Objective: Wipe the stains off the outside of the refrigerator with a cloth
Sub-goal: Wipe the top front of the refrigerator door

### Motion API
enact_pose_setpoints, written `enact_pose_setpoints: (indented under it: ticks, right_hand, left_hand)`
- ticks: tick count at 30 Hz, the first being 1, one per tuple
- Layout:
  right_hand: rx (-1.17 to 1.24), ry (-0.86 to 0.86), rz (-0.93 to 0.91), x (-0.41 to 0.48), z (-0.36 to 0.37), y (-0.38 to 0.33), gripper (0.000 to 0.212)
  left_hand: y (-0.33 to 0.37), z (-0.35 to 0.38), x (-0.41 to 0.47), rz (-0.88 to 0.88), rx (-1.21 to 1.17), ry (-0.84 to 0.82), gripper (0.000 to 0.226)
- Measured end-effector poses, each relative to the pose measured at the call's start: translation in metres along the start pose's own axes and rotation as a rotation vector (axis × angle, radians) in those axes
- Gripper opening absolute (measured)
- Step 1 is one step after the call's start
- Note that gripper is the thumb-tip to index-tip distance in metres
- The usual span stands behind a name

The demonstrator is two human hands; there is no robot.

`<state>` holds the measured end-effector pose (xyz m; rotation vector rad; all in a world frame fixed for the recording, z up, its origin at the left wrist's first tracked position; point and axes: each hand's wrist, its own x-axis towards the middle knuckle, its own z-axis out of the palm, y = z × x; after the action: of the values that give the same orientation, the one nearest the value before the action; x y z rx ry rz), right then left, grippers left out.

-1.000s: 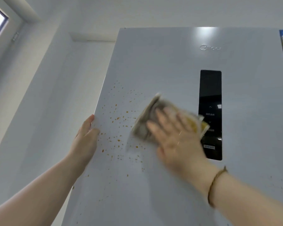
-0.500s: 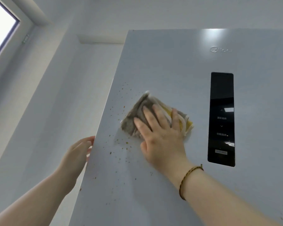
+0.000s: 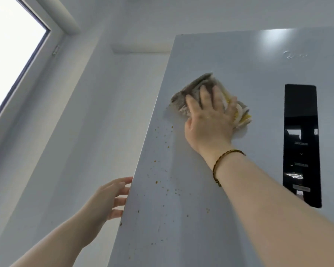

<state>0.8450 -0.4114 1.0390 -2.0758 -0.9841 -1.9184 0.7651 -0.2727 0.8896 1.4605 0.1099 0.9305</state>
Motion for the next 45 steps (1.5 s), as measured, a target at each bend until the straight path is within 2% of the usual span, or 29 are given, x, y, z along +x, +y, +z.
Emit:
enact_pose_setpoints:
  ticks: [3, 5, 8, 11, 13, 15, 17, 19, 21, 22, 25, 27, 29, 34, 36, 38, 39, 43, 45]
  right_hand:
    - [0.07, -0.037, -0.296, -0.011, 0.011, -0.015, 0.049]
    - [0.061, -0.109, -0.422, -0.011, 0.007, -0.01, 0.048]
    - [0.021, -0.126, -0.421, 0.003, 0.001, 0.003, 0.049]
    - [-0.012, -0.104, -0.207, 0.014, 0.0, -0.01, 0.05]
    - [-0.002, -0.113, -0.153, 0.006, 0.006, -0.027, 0.052]
    - [0.023, -0.153, -0.244, -0.011, 0.011, -0.042, 0.052]
    - [0.037, -0.165, -0.42, -0.035, 0.019, -0.048, 0.047]
    - [0.034, -0.106, -0.57, -0.055, 0.023, -0.044, 0.046]
    - [0.028, -0.063, -0.639, -0.053, 0.023, -0.024, 0.048]
    - [-0.006, -0.056, -0.619, -0.048, 0.02, -0.011, 0.048]
    - [-0.032, 0.019, -0.406, -0.029, 0.006, 0.026, 0.053]
    - [0.034, -0.041, -0.236, -0.033, -0.004, 0.028, 0.054]
    - [0.054, -0.016, -0.163, -0.049, 0.0, 0.015, 0.053]
    - [0.03, -0.034, -0.428, -0.102, 0.023, -0.013, 0.049]
    - [0.032, -0.083, -0.543, -0.112, 0.021, -0.01, 0.048]
    - [0.011, -0.055, -0.585, -0.105, 0.017, 0.001, 0.049]
    - [0.001, -0.026, -0.537, -0.1, 0.014, 0.007, 0.05]
    - [0.049, 0.05, -0.15, -0.098, 0.01, 0.013, 0.052]
    - [0.051, 0.077, -0.1, -0.114, 0.017, 0.002, 0.051]
  left_hand:
    - [-0.006, -0.001, -0.001, 0.015, -0.02, 0.012, 0.036]
    - [-0.006, -0.001, -0.002, 0.016, -0.023, 0.012, 0.035]
    - [-0.005, -0.001, -0.003, 0.011, -0.014, 0.0, 0.033]
    - [-0.005, 0.0, -0.007, 0.012, -0.022, -0.002, 0.033]
    - [-0.006, 0.001, -0.008, 0.017, -0.046, 0.006, 0.034]
    - [-0.007, 0.002, -0.01, 0.014, -0.058, 0.011, 0.035]
    - [-0.006, 0.003, -0.011, 0.007, -0.069, 0.02, 0.035]
    - [-0.005, 0.005, -0.014, 0.01, -0.065, 0.034, 0.034]
    - [-0.005, 0.008, -0.016, 0.02, -0.028, 0.04, 0.033]
    - [-0.006, 0.009, -0.018, 0.026, -0.002, 0.036, 0.034]
    - [-0.006, 0.01, -0.023, 0.041, 0.041, 0.025, 0.036]
    - [-0.007, 0.012, -0.026, 0.041, 0.055, 0.028, 0.04]
    - [-0.007, 0.016, -0.028, 0.048, 0.057, 0.035, 0.044]
    - [-0.009, 0.023, -0.029, 0.074, 0.085, 0.061, 0.046]
    - [-0.009, 0.026, -0.031, 0.074, 0.078, 0.076, 0.048]
    - [-0.008, 0.029, -0.033, 0.079, 0.071, 0.08, 0.047]
    - [-0.007, 0.03, -0.034, 0.083, 0.073, 0.087, 0.047]
    - [-0.011, 0.031, -0.033, 0.096, 0.162, 0.226, 0.049]
    - [-0.015, 0.031, -0.036, 0.113, 0.18, 0.225, 0.05]
